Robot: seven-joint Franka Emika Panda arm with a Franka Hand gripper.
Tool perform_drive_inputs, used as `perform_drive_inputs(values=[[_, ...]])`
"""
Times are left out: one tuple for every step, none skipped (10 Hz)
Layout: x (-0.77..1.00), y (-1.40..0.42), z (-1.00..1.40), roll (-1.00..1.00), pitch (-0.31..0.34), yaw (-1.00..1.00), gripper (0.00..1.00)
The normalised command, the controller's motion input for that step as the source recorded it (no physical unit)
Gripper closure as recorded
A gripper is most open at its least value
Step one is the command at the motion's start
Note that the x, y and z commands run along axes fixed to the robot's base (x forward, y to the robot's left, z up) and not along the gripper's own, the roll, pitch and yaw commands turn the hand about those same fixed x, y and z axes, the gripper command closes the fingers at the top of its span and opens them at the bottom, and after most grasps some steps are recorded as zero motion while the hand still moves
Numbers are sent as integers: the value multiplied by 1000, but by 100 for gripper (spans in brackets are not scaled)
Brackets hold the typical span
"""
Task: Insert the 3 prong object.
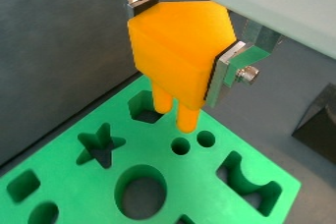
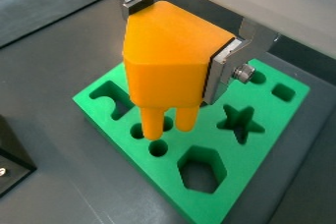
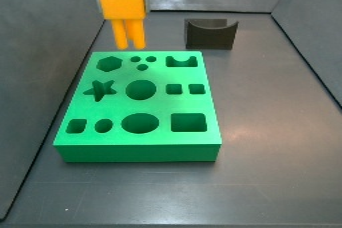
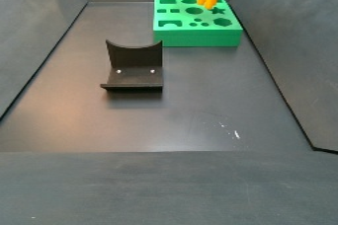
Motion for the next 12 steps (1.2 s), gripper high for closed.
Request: perform_drive_inputs(values=[[-29,34,-257,69,19,-743,100],[-26,9,-254,79,26,-746,100],[0,0,-291,33,0,-646,100],[146,0,-386,19,0,-171,100],[63,0,-357,59,0,-77,100],[0,0,-274,50,0,-66,100],[0,0,-260,63,7,-46,100],[117,0,-260,60,0,-206,100],[234,0,-240,89,14,-511,100],[277,0,-220,86,34,-623,100],[286,0,-223,86,51,-666,100],[280,0,-231,74,50,-703,100]])
